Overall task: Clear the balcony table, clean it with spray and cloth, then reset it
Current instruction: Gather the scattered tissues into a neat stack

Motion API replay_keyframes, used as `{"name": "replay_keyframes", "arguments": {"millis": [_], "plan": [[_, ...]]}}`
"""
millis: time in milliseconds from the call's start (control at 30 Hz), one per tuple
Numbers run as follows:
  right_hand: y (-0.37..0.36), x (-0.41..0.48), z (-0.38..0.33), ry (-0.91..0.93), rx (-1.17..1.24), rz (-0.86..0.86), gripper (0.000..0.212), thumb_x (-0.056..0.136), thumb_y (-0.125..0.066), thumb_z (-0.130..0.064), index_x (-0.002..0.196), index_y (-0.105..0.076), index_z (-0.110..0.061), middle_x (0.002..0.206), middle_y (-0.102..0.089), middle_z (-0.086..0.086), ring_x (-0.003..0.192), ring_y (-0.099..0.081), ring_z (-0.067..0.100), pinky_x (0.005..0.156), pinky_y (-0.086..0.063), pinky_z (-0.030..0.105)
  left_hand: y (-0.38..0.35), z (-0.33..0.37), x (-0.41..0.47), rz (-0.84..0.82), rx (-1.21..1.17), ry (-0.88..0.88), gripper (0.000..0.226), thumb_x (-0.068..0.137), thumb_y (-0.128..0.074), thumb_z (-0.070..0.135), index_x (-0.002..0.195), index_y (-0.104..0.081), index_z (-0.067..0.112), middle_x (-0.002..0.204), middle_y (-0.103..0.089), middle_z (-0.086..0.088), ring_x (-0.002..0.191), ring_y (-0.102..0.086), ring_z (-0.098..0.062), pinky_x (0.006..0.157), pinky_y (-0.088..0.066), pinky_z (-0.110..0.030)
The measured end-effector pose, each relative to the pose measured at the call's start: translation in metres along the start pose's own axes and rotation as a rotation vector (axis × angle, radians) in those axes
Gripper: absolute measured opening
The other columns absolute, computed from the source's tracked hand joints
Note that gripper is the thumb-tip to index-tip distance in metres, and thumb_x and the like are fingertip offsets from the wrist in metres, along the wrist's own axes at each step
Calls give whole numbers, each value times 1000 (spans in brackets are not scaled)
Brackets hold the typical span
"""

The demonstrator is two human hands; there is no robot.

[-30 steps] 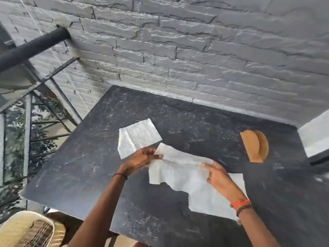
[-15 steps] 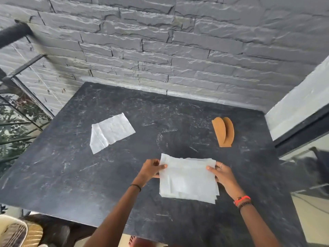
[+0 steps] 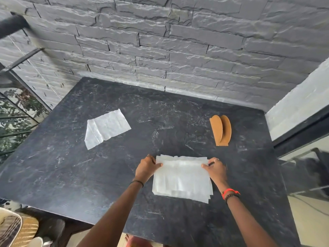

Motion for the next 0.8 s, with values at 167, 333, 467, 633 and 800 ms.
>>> {"name": "replay_keyframes", "arguments": {"millis": [167, 333, 467, 633, 800], "plan": [[3, -3, -3, 8, -38, 30, 20, 77, -69, -18, 79, -50, -11, 76, -62, 5, 73, -58, 25, 61, -42, 31, -1, -5, 0, -19, -17, 85, 29, 82, -68, 36, 74, -43, 24, 88, -56, 4, 99, -60, -23, 74, -38, -25], [4, -11, -23, 204, -183, 72, 14, 81, -56, -2, 75, -50, -13, 78, -53, 4, 73, -54, 26, 58, -39, 33, 1, -4, 2, -33, -9, 158, 25, 82, -57, 26, 85, -52, 2, 108, -65, -21, 107, -60, -37, 86, -48, -37], [-7, -16, -36, 377, -360, 32, 26, 88, -52, -3, 105, -65, -16, 90, -49, 3, 92, -56, 26, 65, -44, 33, 3, 2, 2, -42, 18, 155, 24, 81, -55, 25, 89, -55, 2, 113, -63, -22, 107, -59, -39, 88, -48, -38], [-6, -14, -40, 364, -353, 25, 21, 90, -53, -12, 103, -70, -12, 91, -56, 9, 92, -58, 29, 72, -48, 35, 2, 8, 2, -49, 41, 115, 31, 79, -55, 20, 57, -33, 17, 64, -47, -13, 72, -43, -40, 71, -48, -38], [-3, -9, -65, 411, -219, 42, 14, 89, -54, -11, 92, -68, -12, 81, -53, 0, 88, -55, 23, 70, -43, 31, 17, 10, 8, 24, -26, 102, 43, 87, -57, 31, 55, -35, 14, 63, -43, -4, 70, -41, -30, 64, -35, -29]]}}
Point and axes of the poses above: each hand's wrist, its own x-axis towards the middle knuckle, its own y-axis out of the back of the hand, z = x × y, the point moved 8 cm from there along x, towards the middle knuckle
